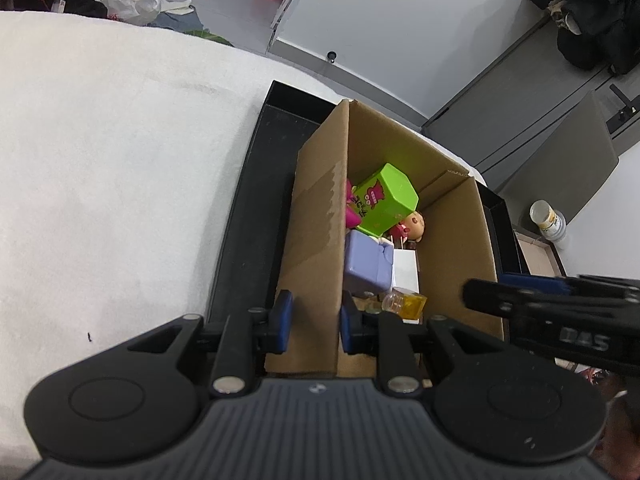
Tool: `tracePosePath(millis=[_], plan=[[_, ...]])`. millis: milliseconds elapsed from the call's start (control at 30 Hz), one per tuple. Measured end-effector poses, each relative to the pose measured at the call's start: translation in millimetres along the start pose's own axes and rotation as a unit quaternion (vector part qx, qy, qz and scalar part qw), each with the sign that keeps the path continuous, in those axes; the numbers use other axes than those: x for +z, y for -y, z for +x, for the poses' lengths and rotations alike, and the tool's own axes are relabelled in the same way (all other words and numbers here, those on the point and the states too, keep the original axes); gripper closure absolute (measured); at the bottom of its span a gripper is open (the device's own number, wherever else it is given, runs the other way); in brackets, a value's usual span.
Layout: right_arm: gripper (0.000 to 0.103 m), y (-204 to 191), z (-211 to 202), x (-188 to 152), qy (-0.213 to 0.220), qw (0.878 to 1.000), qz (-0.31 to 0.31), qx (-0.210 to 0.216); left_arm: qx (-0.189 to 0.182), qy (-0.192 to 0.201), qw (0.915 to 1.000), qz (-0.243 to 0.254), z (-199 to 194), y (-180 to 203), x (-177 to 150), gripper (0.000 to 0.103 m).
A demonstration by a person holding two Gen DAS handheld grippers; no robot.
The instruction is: Organize rigid objects
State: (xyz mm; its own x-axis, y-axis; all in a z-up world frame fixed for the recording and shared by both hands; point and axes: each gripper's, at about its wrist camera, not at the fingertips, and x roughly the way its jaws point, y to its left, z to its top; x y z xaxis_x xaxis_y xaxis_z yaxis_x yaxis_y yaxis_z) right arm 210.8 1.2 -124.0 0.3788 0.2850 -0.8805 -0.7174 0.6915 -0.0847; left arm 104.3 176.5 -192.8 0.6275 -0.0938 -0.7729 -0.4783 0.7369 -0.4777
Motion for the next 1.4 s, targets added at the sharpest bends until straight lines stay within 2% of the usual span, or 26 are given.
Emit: tracePosePath(millis=[233,400,533,567,633,767,900,1000,1200,1400], plan=[[0.047,28.5,-25.0,-12.2,0.014,0.999,0.033,-0.003,0.006,-0.021,0.9994,-0.027,-0.4,-0.1,3.8,0.081],[0.030,52.3,-41.4,-24.0,0.030,0.997,0.068,-0.009,0.020,-0.018,0.9996,-0.007,-16.1,10.1,3.5,0.081],[0.021,70.4,-54.3,-32.8,0.045,0.994,0.101,-0.013,0.034,-0.012,0.9993,0.009,-33.0,21.5,7.9,0.080],[0.015,74.5,-58.2,-35.0,0.048,0.993,0.111,-0.017,0.037,-0.011,0.9992,0.014,-37.2,24.4,8.7,0.079],[0.010,82.7,-65.8,-39.8,0.057,0.990,0.128,-0.025,0.044,-0.010,0.9986,0.027,-47.1,31.2,9.0,0.075],[0.004,99.3,-82.1,-48.4,0.074,0.984,0.161,-0.017,0.051,-0.002,0.9975,0.049,-69.2,46.1,9.5,0.053],[0.000,102.7,-96.6,-56.5,0.086,0.981,0.171,-0.014,0.059,0.005,0.9959,0.069,-89.8,62.6,6.8,0.039],[0.000,102.6,-107.1,-62.2,0.093,0.980,0.176,-0.012,0.052,0.008,0.9957,0.077,-104.7,73.7,4.6,0.032],[0.000,102.7,-124.6,-75.0,0.099,0.977,0.189,-0.013,0.047,0.014,0.9933,0.105,-129.7,99.5,-3.2,0.025],[0.000,100.4,-143.8,-85.4,0.113,0.974,0.198,-0.007,0.057,0.027,0.9884,0.139,-156.2,120.7,-14.0,0.016]])
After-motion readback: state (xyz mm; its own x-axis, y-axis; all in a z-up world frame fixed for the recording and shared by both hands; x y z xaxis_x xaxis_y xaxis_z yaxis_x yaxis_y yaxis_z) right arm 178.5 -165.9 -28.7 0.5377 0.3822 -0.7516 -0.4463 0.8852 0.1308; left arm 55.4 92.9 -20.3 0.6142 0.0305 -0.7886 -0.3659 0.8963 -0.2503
